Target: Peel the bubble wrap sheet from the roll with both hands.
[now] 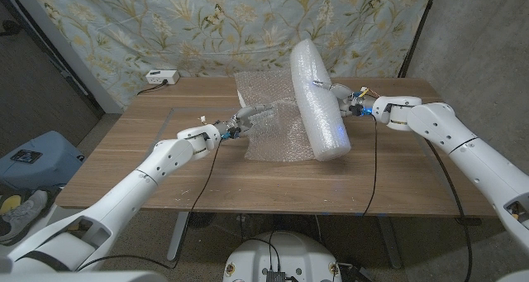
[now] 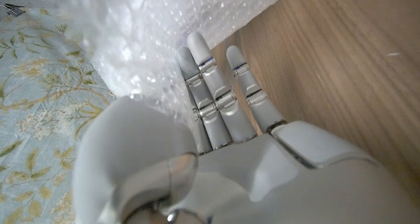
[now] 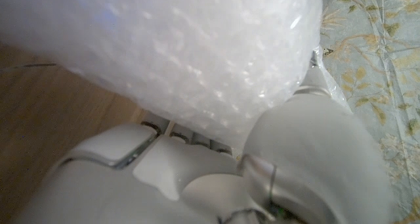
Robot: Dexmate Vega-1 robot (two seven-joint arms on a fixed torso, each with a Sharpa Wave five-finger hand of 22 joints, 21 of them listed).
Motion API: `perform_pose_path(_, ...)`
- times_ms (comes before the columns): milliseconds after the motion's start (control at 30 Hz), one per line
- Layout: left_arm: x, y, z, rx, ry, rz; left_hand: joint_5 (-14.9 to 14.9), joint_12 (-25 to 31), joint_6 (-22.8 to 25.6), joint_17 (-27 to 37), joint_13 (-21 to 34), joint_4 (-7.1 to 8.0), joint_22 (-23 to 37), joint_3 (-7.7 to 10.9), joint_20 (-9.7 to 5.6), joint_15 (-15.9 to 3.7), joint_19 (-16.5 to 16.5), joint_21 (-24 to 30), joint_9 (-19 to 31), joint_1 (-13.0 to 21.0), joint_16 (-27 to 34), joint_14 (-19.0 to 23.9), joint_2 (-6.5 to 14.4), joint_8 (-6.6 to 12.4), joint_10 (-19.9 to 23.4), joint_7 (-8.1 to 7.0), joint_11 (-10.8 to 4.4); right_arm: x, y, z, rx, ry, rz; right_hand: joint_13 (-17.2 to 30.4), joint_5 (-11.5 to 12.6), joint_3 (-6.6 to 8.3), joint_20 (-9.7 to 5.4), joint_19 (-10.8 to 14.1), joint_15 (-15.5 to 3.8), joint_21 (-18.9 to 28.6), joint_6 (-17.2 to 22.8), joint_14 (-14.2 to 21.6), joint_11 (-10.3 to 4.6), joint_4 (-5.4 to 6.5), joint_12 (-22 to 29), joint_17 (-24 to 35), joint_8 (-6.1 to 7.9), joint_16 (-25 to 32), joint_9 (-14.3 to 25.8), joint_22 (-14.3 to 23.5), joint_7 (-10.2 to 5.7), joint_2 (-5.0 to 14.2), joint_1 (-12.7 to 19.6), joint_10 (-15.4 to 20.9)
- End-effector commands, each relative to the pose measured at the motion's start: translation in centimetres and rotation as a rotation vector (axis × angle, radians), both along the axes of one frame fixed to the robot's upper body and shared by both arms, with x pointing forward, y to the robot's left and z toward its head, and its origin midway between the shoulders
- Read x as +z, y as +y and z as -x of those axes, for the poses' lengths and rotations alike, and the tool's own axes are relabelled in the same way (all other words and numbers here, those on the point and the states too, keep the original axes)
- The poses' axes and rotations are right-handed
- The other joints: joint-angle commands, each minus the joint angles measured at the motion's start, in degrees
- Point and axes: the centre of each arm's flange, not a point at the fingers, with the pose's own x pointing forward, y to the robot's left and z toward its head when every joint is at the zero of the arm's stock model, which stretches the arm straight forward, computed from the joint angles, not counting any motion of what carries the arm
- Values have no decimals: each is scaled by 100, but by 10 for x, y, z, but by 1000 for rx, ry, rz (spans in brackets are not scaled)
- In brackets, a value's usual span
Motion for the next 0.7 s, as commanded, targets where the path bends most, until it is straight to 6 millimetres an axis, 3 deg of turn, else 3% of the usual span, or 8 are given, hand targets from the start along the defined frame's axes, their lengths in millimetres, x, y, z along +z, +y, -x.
perform_pose_path(33, 7, 4, -2, -19, 13, -25, -17, 14, 61, 11, 39, 2, 9, -2, -1, -1, -14, 31, 11, 49, -9, -8, 5, -21, 94, 66, -95, -11, -4, -8, 39, 90, -102, 432, -12, -5, -32, 34, -400, 34, 32, 148, 3, 22, -28, 2, 0, -36, 28, 12, -9, 599, 554, 37)
perform_pose_path(700, 8, 19, 3, -29, 62, -71, -16, -10, 60, 37, 85, 3, 5, -9, -12, -3, -32, 87, 17, 64, -31, 4, 10, -48, 88, 76, -107, -19, 1, -12, 152, 92, -182, 222, -38, -45, -24, 40, -327, 27, 4, 78, 56, 63, -168, -102, -43, -233, 49, 12, 10, 542, 422, 39)
